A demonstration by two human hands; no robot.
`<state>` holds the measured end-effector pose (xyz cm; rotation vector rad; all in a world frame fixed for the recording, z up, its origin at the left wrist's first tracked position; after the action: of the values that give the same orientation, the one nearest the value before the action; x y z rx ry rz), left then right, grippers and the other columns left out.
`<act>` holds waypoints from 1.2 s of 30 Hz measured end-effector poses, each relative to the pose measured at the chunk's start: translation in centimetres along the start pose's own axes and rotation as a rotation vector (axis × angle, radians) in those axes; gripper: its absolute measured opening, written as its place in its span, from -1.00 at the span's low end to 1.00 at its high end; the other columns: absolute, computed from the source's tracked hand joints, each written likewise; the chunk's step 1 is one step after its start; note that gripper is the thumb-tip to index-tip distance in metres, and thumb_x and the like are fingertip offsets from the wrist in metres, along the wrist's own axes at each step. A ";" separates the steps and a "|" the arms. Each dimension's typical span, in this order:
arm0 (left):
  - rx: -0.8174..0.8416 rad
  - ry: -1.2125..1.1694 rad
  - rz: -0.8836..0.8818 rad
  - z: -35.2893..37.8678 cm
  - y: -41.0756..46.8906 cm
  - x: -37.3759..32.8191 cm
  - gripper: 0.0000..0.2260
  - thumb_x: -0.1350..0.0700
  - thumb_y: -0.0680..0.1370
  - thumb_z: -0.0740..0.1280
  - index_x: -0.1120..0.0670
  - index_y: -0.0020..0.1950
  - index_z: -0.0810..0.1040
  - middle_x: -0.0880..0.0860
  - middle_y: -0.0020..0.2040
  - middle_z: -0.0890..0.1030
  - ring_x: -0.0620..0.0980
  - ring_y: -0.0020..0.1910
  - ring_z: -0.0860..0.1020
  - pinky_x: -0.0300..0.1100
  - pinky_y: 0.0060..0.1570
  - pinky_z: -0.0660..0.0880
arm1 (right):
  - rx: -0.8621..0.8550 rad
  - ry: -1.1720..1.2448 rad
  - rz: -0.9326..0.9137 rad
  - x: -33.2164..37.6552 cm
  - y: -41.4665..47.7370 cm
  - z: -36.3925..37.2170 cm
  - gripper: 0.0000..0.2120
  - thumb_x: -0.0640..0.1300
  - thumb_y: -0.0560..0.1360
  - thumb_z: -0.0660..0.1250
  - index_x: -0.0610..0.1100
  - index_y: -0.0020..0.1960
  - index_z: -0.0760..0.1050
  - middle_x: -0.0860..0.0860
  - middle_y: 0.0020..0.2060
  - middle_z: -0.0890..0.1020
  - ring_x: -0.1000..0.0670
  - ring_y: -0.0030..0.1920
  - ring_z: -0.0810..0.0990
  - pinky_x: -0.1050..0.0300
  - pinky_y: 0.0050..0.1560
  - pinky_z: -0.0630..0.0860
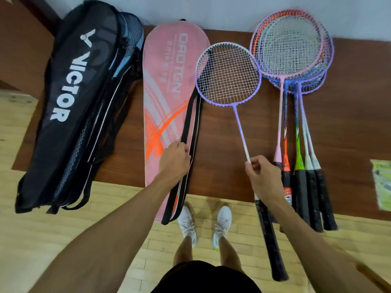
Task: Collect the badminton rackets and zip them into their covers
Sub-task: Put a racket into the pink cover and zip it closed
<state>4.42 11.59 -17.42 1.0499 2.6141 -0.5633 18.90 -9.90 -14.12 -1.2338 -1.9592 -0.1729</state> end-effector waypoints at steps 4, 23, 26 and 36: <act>0.004 0.019 0.011 0.1 0.0 -0.2 -0.70 -0.01 0.51 0.35 0.17 0.13 0.52 0.14 0.11 0.53 0.13 0.11 0.50 -0.01 0.12 0.41 | 0.020 0.002 0.005 -0.2 0.1 0.3 -0.91 -0.11 0.55 0.29 -0.12 -0.10 0.51 0.06 -0.34 0.59 0.01 -0.30 0.58 -0.06 -0.18 0.59; -0.049 0.129 0.044 0.2 0.1 -0.6 -0.78 0.10 0.54 0.28 0.22 0.09 0.52 0.18 0.03 0.54 0.18 -0.04 0.54 0.00 -0.02 0.40 | 0.015 0.011 -0.008 -0.7 -0.1 -0.2 -0.92 -0.10 0.56 0.29 -0.08 -0.10 0.50 0.06 -0.33 0.58 0.07 -0.32 0.55 0.21 -0.30 0.48; 0.024 0.204 0.021 0.1 0.7 -0.9 -0.78 0.12 0.55 0.26 0.25 0.07 0.52 0.20 0.04 0.55 0.20 -0.03 0.54 -0.02 -0.03 0.39 | 0.016 -0.012 -0.004 -1.1 -0.4 -0.5 -0.91 -0.10 0.56 0.29 -0.09 -0.09 0.51 0.05 -0.32 0.59 0.06 -0.31 0.57 0.20 -0.30 0.50; 0.040 -0.317 -0.278 -3.1 -0.2 0.0 -0.93 0.19 0.47 0.34 0.20 -0.14 0.53 0.14 -0.20 0.56 0.08 -0.18 0.49 -0.15 -0.16 0.40 | 0.039 -0.017 -0.070 -1.4 -1.3 -2.9 -0.90 -0.13 0.55 0.30 -0.10 -0.13 0.51 0.04 -0.36 0.59 0.03 -0.32 0.59 0.10 -0.26 0.55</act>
<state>3.98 12.83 -14.56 0.5525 2.4832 -0.7758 19.68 -12.98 -12.74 -1.1460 -2.0127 -0.1598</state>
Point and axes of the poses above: each hand's wrist, its own y-axis towards the middle knuckle, its own z-axis out of the palm, x = y × z, the point moved 8 cm from there along y, towards the middle knuckle
